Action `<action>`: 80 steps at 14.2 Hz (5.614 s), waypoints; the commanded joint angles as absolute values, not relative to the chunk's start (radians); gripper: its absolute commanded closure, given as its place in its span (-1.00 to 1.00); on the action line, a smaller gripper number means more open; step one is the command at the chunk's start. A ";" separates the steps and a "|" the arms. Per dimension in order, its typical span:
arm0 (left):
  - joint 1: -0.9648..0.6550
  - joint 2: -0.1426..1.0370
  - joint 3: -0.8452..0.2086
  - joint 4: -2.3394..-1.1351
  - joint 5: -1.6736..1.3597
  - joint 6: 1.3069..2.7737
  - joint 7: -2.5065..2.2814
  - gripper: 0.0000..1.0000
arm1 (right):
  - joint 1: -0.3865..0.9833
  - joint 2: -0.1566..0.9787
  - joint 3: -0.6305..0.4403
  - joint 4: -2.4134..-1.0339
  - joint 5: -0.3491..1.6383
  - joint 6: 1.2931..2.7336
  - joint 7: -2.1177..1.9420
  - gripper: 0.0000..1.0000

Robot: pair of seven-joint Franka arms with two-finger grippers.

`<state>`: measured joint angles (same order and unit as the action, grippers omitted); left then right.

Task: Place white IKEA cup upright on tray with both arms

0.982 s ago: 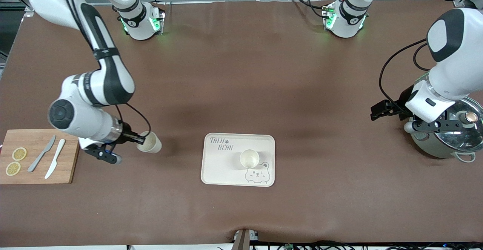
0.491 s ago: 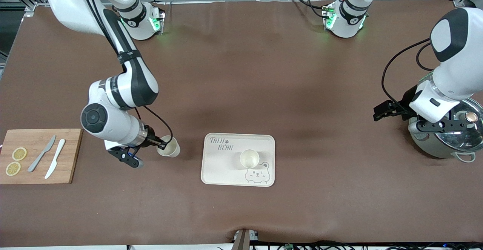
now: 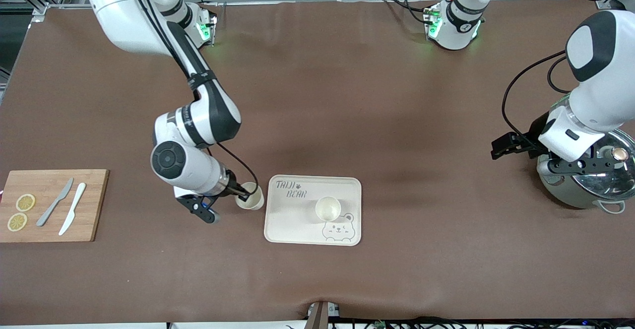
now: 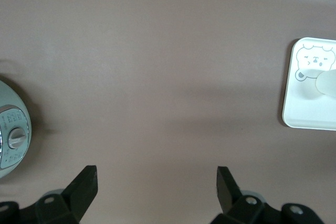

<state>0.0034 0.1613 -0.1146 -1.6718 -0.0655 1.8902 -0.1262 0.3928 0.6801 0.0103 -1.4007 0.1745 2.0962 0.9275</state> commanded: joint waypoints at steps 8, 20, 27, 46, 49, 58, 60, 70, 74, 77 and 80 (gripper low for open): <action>0.003 0.164 -0.121 -1.629 -0.051 1.878 -0.041 -1.00 | 0.472 0.833 0.003 -1.266 0.201 2.171 1.057 1.00; 0.006 0.164 -0.120 -1.629 -0.046 1.862 -0.044 -1.00 | 0.476 0.859 0.002 -1.267 0.199 2.168 1.052 0.02; 0.006 0.164 -0.120 -1.629 -0.044 1.862 -0.044 -1.00 | 0.468 0.833 0.003 -1.227 0.202 2.044 1.049 -1.00; 0.009 0.202 -0.118 -1.603 -0.046 1.862 -0.049 -1.00 | 0.304 0.536 -0.006 -1.241 0.140 1.694 0.760 -1.00; 0.011 0.195 -0.110 -1.595 -0.046 1.842 -0.046 -1.00 | 0.267 0.494 -0.006 -1.281 0.127 1.694 0.637 -1.00; 0.067 0.202 -0.107 -1.552 -0.044 1.779 -0.044 -1.00 | 0.166 0.322 -0.006 -1.436 0.087 1.680 0.316 -1.00; 0.071 0.202 -0.109 -1.552 -0.044 1.779 -0.044 -1.00 | 0.147 0.296 -0.006 -1.442 0.080 1.654 0.276 -1.00; 0.065 0.230 -0.117 -1.546 0.084 1.786 -0.058 -1.00 | 0.060 0.175 -0.003 -1.447 0.028 1.534 -0.009 -1.00; 0.031 0.221 -0.121 -1.496 0.077 1.784 -0.060 -1.00 | 0.052 0.115 -0.003 -1.459 0.028 1.523 -0.028 -1.00; 0.041 0.178 -0.123 -1.493 0.046 1.776 -0.084 -1.00 | 0.029 0.040 -0.003 -1.508 0.031 1.523 -0.104 -1.00; 0.041 0.124 -0.121 -1.497 0.032 1.677 -0.089 -1.00 | 0.023 -0.012 -0.003 -1.525 0.035 1.508 -0.152 -1.00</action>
